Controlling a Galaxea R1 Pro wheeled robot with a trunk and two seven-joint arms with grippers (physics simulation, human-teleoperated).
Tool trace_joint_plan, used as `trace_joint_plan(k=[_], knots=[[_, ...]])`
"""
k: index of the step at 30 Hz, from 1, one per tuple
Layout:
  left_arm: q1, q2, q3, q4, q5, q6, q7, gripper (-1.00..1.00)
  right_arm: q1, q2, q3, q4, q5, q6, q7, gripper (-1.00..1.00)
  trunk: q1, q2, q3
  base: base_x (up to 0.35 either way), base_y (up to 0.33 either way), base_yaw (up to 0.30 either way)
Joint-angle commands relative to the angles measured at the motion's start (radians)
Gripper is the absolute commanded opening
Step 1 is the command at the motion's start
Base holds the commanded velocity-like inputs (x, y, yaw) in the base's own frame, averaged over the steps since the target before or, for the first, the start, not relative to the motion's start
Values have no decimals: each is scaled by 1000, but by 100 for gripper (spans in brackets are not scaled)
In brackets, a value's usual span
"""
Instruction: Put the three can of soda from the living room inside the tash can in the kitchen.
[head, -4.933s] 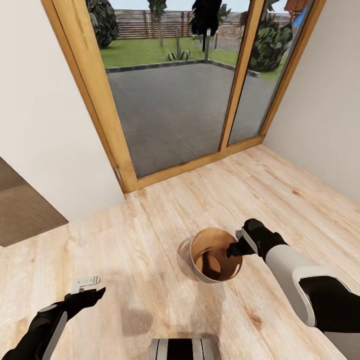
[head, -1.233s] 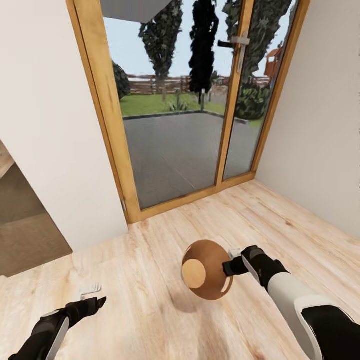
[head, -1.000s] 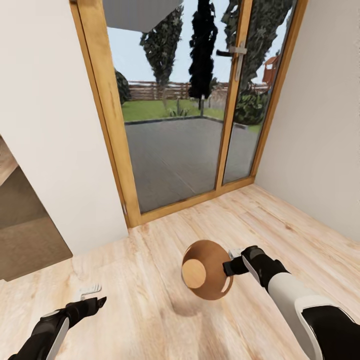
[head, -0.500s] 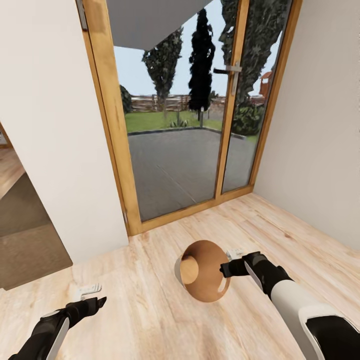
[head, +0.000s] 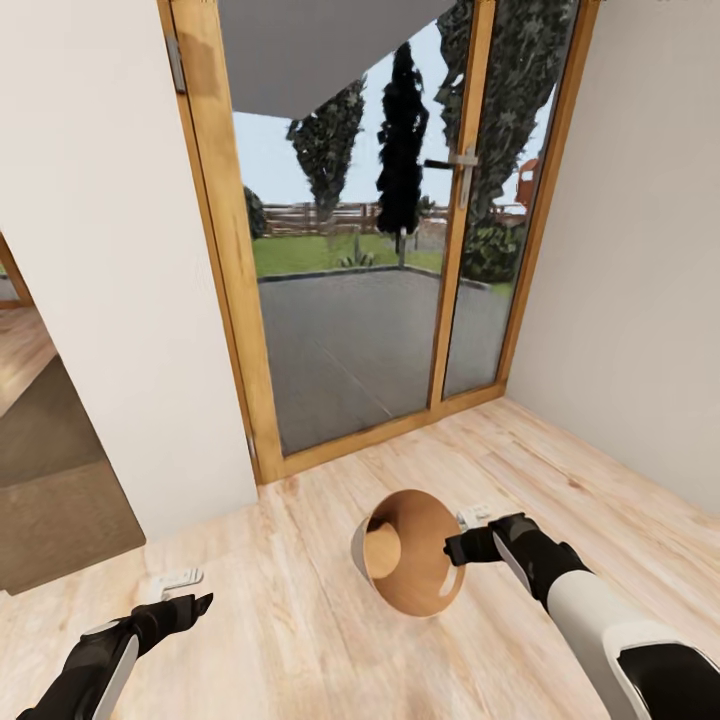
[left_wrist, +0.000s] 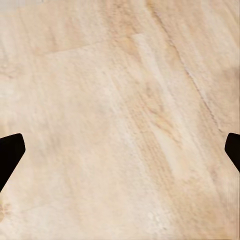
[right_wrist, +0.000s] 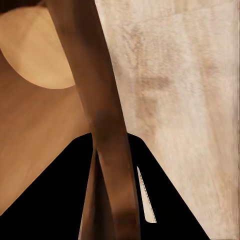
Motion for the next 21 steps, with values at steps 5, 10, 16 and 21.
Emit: trace_joint_plan(k=[5, 10, 16, 21], knots=[[0, 0, -1, 1, 0, -2, 0, 100, 28, -25, -3, -1, -16, -100, 1, -100, -19, 35, 16, 0, 0, 0], [0, 0, -1, 1, 0, -5, 0, 100, 63, -47, -3, -1, -15, -179, 11, -100, -39, 70, 32, 0, 0, 0], [1, 0, -1, 3, -1, -44, 0, 100, 108, -100, -3, -3, -14, -274, 80, -100, -62, 112, 50, 0, 0, 0], [1, 0, -6, 20, -1, -72, 0, 100, 176, -151, -5, -5, -15, -403, 164, -100, -81, 147, 66, 0, 0, 0]])
